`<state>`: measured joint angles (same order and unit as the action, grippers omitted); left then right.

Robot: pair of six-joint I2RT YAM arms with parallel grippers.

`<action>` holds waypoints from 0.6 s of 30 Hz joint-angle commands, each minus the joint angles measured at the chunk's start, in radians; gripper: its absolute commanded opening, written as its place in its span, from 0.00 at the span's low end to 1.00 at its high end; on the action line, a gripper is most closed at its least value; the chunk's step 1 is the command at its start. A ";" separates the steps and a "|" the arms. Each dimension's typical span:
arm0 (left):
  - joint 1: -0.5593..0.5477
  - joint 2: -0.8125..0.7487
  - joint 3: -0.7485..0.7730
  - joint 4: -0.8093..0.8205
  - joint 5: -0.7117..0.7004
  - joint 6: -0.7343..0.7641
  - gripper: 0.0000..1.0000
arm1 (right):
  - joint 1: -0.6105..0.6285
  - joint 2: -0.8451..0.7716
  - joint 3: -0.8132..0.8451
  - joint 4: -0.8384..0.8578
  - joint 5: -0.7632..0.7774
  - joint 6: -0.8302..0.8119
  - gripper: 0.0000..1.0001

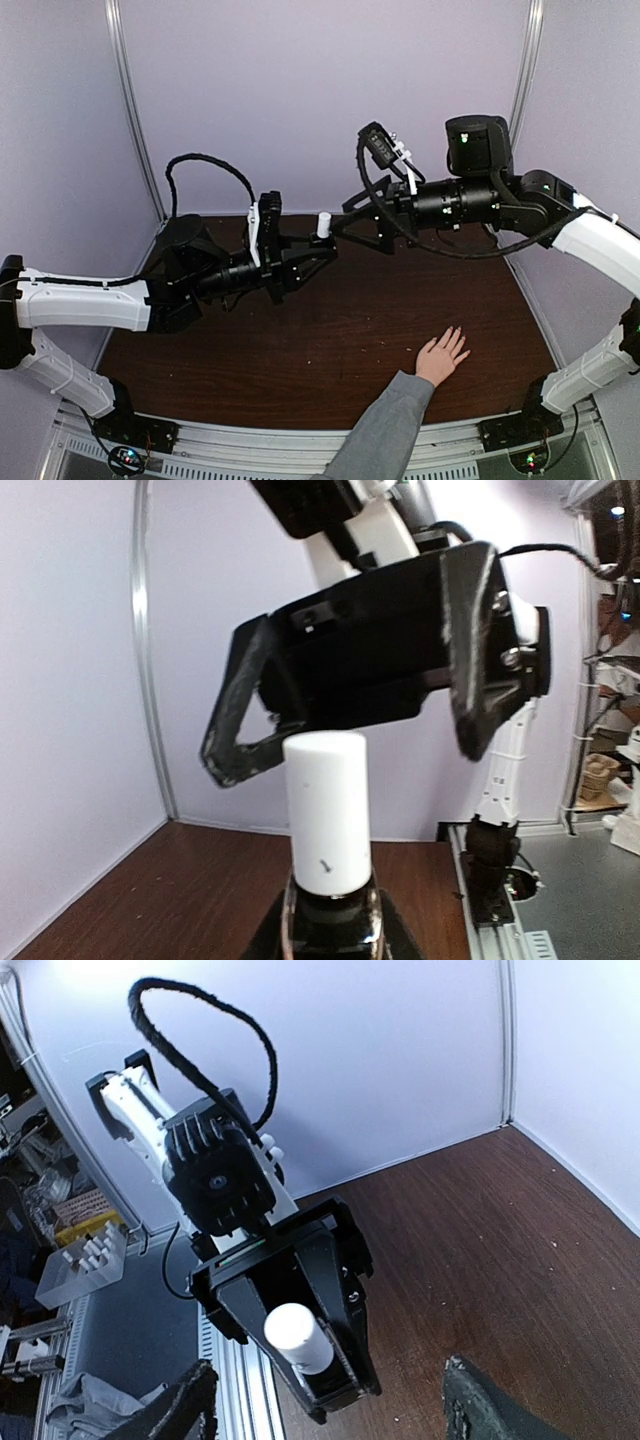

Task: Paint the nails
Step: Unscrew the nail polish bottle cap from the nail polish bottle.

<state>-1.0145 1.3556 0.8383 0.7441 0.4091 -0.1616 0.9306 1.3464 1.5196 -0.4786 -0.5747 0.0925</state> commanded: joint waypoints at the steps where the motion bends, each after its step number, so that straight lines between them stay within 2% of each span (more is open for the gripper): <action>1: -0.005 -0.023 -0.004 -0.041 -0.260 0.053 0.00 | -0.004 0.006 -0.003 0.072 0.145 0.134 0.76; 13: -0.072 0.050 0.057 -0.116 -0.479 0.133 0.00 | -0.001 0.079 -0.021 0.081 0.274 0.247 0.63; 18: -0.099 0.084 0.093 -0.146 -0.552 0.186 0.00 | 0.006 0.090 -0.034 0.092 0.272 0.261 0.49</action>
<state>-1.0954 1.4227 0.8791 0.5892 -0.0490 -0.0422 0.9310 1.4330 1.5021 -0.4252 -0.3355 0.3206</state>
